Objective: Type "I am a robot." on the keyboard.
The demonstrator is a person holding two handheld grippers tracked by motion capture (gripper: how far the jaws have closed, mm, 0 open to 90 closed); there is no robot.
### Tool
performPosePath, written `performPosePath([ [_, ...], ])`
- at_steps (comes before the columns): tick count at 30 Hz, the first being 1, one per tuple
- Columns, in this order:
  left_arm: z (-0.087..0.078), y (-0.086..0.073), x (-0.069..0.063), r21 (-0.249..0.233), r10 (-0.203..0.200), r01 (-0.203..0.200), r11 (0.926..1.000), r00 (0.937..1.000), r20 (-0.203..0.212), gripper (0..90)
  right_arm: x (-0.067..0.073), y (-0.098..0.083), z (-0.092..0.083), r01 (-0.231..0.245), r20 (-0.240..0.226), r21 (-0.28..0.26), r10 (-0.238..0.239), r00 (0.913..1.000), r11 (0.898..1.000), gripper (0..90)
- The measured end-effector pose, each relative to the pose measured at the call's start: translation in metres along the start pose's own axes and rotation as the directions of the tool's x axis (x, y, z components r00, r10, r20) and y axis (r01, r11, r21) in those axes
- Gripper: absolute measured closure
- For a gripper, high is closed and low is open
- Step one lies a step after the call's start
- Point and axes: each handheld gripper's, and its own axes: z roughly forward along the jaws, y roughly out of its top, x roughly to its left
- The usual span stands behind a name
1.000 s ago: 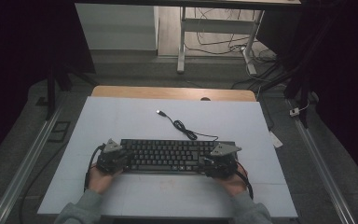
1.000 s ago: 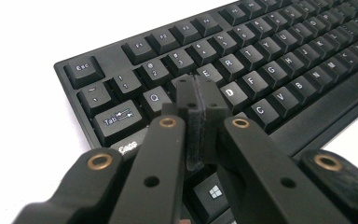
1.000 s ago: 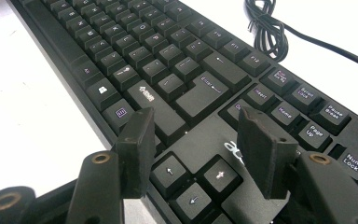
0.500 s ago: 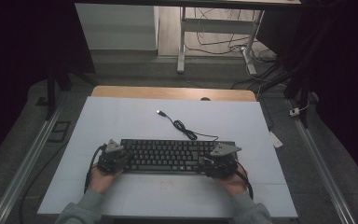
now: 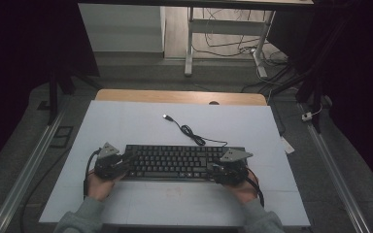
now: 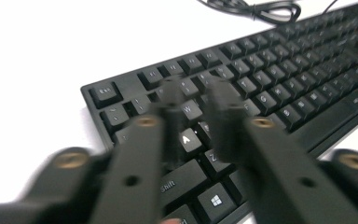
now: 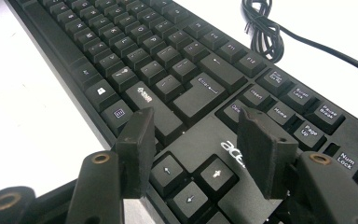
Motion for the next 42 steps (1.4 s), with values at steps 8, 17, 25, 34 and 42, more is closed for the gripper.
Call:
performPosePath([
  [8, -0.005, 0.000, 0.006, 0.003, -0.014, 0.014, 0.9999, 0.9998, -0.015, 40.1, -0.001, 0.000, 0.000, 0.000, 0.002, 0.000, 0.000, 1.0000, 1.000, 46.8],
  [17, -0.007, 0.001, 0.008, 0.010, -0.021, 0.021, 0.9997, 0.9997, 0.014, 34.1, -0.002, -0.001, 0.000, 0.002, 0.004, 0.003, -0.002, 1.0000, 1.000, 46.8],
  [25, -0.005, 0.002, 0.003, 0.022, 0.015, -0.016, 0.9996, 0.9985, 0.052, 32.4, -0.002, -0.001, 0.000, 0.003, 0.007, 0.005, -0.003, 1.0000, 1.000, 46.8],
  [34, -0.003, 0.003, -0.008, 0.035, 0.076, -0.080, 0.9962, 0.9924, 0.097, 32.1, -0.002, -0.001, 0.000, 0.005, 0.011, 0.011, -0.005, 0.9999, 1.000, 46.8],
  [42, 0.003, 0.004, -0.026, 0.060, 0.136, -0.147, 0.9873, 0.9789, 0.152, 31.9, -0.002, -0.001, 0.001, 0.010, 0.013, 0.012, -0.010, 0.9999, 1.000, 46.8],
])
